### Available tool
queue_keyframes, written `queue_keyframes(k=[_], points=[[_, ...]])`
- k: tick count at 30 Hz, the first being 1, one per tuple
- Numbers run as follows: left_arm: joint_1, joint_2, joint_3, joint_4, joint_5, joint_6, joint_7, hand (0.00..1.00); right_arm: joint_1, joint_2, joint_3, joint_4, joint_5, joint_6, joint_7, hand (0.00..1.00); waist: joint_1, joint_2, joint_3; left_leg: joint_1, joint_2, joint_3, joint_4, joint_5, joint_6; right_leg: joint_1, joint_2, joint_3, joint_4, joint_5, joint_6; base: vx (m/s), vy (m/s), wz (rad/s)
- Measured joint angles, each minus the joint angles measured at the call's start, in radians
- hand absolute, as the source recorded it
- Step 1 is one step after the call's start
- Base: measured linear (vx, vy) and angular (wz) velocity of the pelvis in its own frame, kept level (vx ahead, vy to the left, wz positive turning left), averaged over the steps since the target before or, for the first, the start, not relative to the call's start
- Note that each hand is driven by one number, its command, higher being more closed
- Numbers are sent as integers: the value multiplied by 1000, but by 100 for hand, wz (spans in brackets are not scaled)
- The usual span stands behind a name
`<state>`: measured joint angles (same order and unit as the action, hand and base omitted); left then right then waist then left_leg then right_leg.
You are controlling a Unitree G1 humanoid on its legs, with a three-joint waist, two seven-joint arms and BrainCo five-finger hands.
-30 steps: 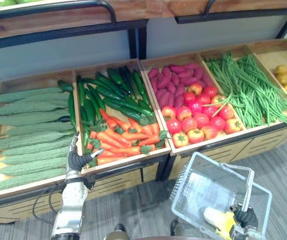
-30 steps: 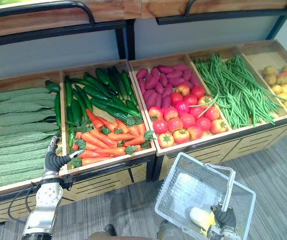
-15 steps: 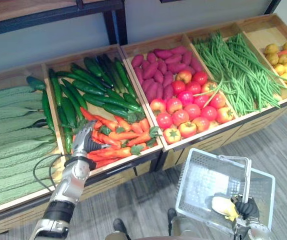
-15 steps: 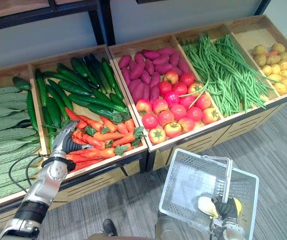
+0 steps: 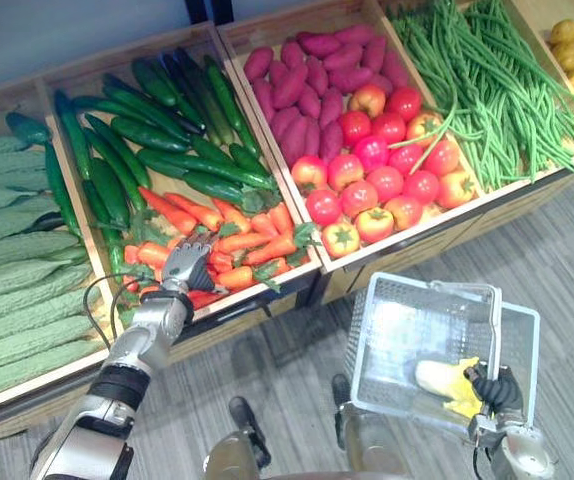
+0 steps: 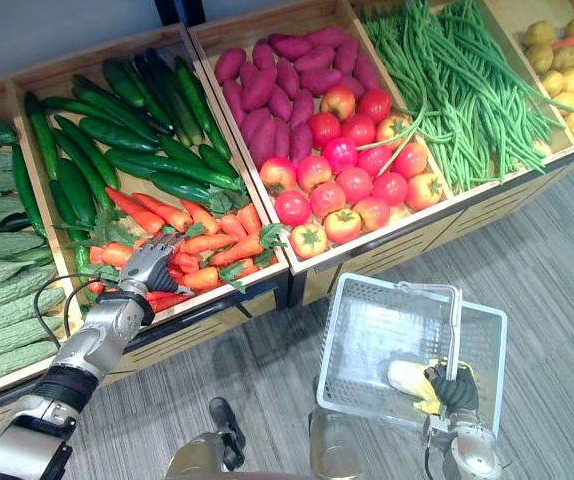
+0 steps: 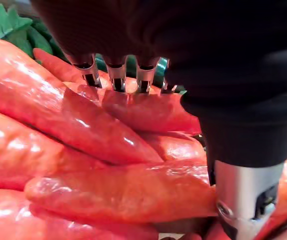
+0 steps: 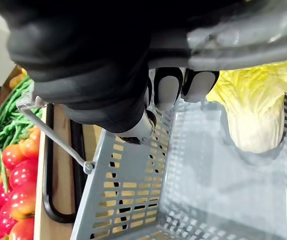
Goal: Pick vegetable in the basket
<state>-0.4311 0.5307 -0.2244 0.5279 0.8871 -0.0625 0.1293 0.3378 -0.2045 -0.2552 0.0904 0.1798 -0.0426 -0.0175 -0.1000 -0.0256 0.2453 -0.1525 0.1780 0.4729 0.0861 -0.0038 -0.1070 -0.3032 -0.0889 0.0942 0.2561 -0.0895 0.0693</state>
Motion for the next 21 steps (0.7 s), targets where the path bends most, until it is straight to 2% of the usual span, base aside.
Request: queue_keyframes(k=[8,12,18,21], points=[[0,3,16,11,-1,4,-17,100,-2,0,-1,-15,6,-8,-1,100,-3,3,12,4,0,6,-2,0,0,1,-1,7,-4,4,2,0,-1,0],[22,4,41,-30,-14,21,-17,100,3,1,-2,-45,7,-12,-1,100,-4,3,16,11,0,7,-5,0,0,11,-3,8,-16,11,4,3,-1,-1],[81,4,95,-144,-25,59,12,100,5,8,-3,-69,6,-20,-1,100,-5,6,35,29,-3,3,-13,1,0,32,-2,4,-23,11,4,3,-3,1],[108,4,169,-243,-31,84,57,100,6,36,-5,-69,6,-20,-1,100,-3,7,36,42,-3,1,-16,1,1,45,0,1,-26,11,4,8,-6,3]])
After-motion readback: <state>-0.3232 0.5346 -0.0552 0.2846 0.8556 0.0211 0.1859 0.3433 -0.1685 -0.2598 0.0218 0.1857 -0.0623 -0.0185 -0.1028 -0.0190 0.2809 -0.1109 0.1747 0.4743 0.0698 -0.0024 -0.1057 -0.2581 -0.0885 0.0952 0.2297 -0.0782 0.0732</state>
